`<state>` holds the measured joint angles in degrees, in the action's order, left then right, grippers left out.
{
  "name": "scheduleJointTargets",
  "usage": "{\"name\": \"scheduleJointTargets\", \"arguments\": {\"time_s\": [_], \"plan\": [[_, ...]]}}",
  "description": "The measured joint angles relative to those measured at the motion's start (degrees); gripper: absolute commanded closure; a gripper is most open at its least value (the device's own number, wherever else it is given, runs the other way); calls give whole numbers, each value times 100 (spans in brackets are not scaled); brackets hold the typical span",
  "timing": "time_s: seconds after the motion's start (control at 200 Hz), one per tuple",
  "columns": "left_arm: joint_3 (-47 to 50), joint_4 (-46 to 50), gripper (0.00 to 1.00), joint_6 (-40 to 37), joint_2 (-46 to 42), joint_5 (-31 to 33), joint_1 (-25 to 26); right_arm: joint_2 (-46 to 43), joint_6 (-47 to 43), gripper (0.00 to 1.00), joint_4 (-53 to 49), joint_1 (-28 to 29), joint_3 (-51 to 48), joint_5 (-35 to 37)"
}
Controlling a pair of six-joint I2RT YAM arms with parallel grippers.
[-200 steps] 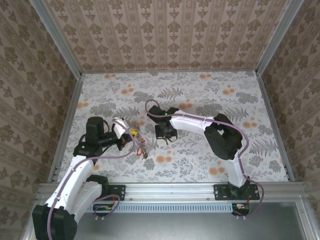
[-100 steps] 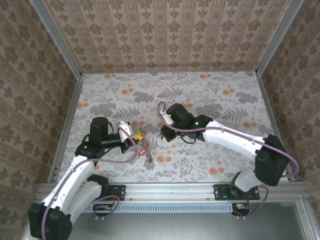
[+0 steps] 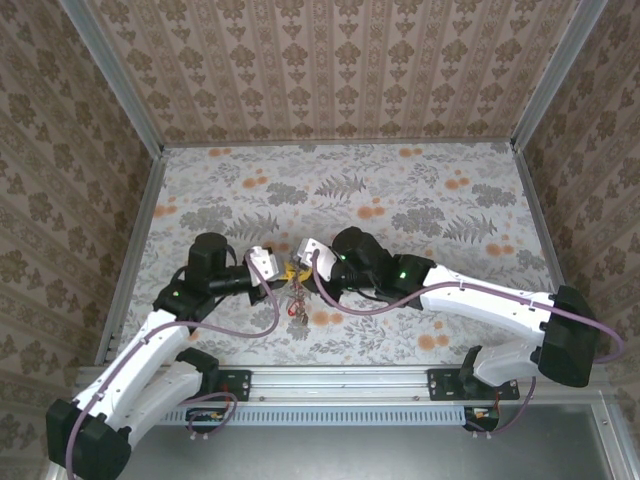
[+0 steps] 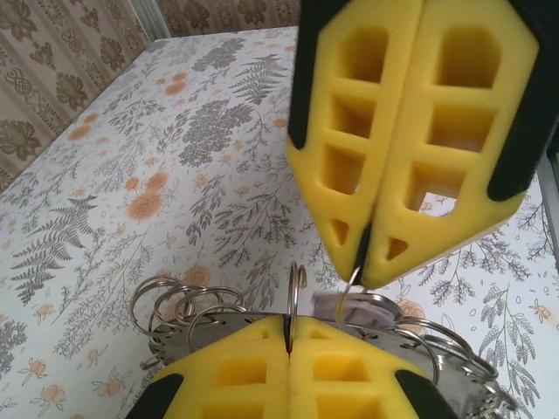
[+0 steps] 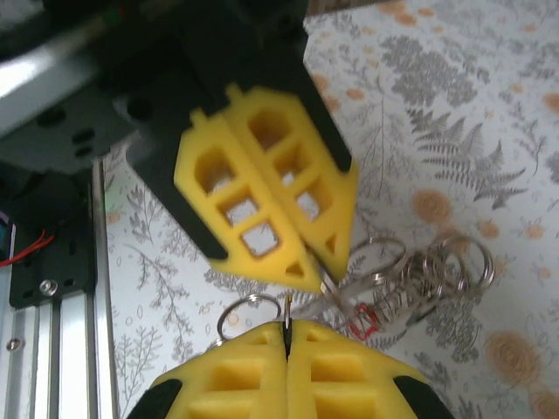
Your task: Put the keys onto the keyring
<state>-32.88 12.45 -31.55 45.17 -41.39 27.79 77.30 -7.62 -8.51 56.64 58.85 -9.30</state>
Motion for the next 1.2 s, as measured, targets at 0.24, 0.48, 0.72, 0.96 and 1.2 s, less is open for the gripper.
{"name": "scheduleJointTargets", "arguments": {"time_s": [0.24,0.48,0.72,0.96,1.2], "plan": [[0,0,100,-46,0,142,33,24,11,100,317,0,0,26],[0,-11,100,-37,-17,208,33,68,247,100,450,-13,0,199],[0,-103,100,57,-28,367,33,87,586,100,409,-13,0,417],[2,-229,100,116,-28,435,35,87,1150,100,581,-39,-157,647],[39,-363,100,120,-31,463,63,87,1917,100,1032,-201,-442,688]]}}
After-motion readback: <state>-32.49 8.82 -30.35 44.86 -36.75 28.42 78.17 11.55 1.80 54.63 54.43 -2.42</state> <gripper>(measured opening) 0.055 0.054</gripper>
